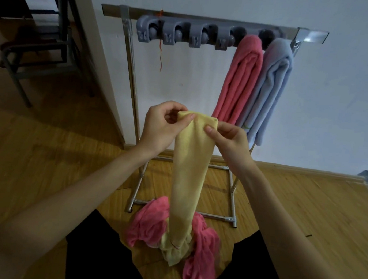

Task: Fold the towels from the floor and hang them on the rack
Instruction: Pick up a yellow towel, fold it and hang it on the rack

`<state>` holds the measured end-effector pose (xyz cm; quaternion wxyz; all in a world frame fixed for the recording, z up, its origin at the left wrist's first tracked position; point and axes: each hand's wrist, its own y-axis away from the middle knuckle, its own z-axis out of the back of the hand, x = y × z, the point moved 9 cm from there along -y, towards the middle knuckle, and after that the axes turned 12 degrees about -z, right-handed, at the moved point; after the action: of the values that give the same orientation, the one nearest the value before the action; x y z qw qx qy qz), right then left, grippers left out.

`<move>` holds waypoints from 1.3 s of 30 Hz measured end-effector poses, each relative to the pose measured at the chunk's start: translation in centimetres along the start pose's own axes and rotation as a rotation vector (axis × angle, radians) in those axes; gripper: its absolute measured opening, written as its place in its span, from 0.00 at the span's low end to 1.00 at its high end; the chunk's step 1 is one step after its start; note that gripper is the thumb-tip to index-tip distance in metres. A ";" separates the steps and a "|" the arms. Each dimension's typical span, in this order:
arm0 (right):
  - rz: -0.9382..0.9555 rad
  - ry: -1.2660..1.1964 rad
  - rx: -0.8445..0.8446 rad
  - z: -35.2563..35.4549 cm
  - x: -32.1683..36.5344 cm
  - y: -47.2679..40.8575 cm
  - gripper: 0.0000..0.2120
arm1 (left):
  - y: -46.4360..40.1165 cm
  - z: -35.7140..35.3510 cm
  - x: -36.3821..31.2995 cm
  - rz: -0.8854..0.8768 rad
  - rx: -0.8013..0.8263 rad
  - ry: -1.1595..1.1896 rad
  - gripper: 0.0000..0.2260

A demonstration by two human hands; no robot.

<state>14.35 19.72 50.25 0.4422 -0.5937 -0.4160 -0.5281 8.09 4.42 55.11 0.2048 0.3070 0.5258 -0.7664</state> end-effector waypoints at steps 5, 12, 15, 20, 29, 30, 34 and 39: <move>0.048 0.063 -0.077 -1.2 0.6 -0.7 0.09 | 1.8 1.2 1.9 0.117 0.046 0.131 0.14; -0.014 0.052 -0.108 -3.7 0.3 -1.0 0.09 | 14.8 -1.0 13.5 0.639 0.323 0.192 0.17; -0.040 0.003 -0.186 -3.1 0.0 -1.2 0.13 | 18.6 -3.0 16.8 0.732 0.405 0.244 0.15; -0.096 -0.097 -0.587 2.4 -1.7 -1.0 0.18 | 20.5 -5.6 19.7 0.841 0.499 0.165 0.17; -0.655 -0.282 -0.955 10.9 -18.3 4.2 0.13 | 13.8 -3.6 17.1 0.708 0.507 0.156 0.06; -0.736 -0.266 -0.909 10.7 -20.4 4.8 0.16 | 12.7 -3.5 16.2 0.666 0.521 0.155 0.05; -0.922 -0.152 -0.633 8.5 -25.1 6.6 0.09 | 8.8 -4.3 11.4 0.526 0.633 0.192 0.04; -0.882 0.544 -0.357 7.2 -25.1 6.8 0.23 | 7.1 -5.9 7.3 0.439 0.877 0.166 0.08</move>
<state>20.32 24.24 24.31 0.1629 -0.2706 -0.4000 -0.8604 8.83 7.44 43.77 0.1704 0.5279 0.0915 -0.8270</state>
